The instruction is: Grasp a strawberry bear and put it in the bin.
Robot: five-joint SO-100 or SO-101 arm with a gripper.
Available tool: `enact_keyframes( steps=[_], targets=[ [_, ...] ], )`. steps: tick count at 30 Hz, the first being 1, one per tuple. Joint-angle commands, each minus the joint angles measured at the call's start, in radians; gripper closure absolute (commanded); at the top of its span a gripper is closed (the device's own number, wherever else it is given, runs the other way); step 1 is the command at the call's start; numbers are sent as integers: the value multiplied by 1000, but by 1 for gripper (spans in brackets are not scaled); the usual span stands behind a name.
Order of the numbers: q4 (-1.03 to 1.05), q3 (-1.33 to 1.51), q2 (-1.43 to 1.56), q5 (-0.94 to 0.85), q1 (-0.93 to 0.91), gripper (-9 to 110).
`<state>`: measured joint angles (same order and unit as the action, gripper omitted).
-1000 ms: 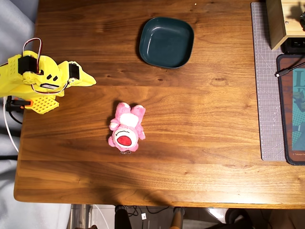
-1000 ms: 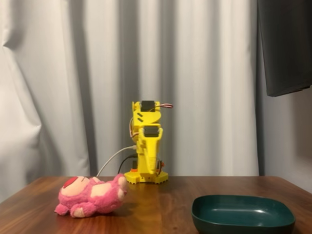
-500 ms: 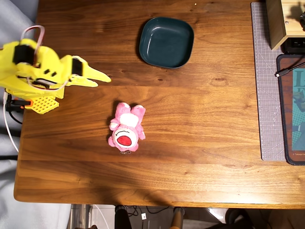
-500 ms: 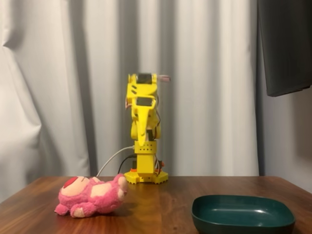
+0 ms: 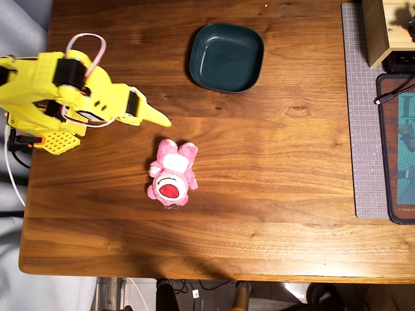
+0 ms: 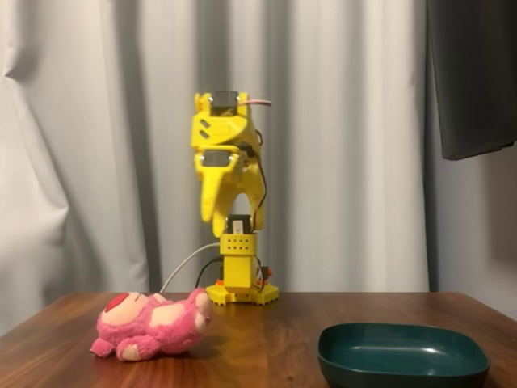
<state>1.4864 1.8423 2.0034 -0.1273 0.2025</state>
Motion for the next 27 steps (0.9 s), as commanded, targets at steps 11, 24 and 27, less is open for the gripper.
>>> enact_keyframes(
  steps=[11, 24, 27],
  targets=[
    [-17, 94, -84, -5, 172, 60],
    [-216, 138, -241, 9, 64, 55],
    [-262, 130, -291, 9, 66, 55]
  ],
)
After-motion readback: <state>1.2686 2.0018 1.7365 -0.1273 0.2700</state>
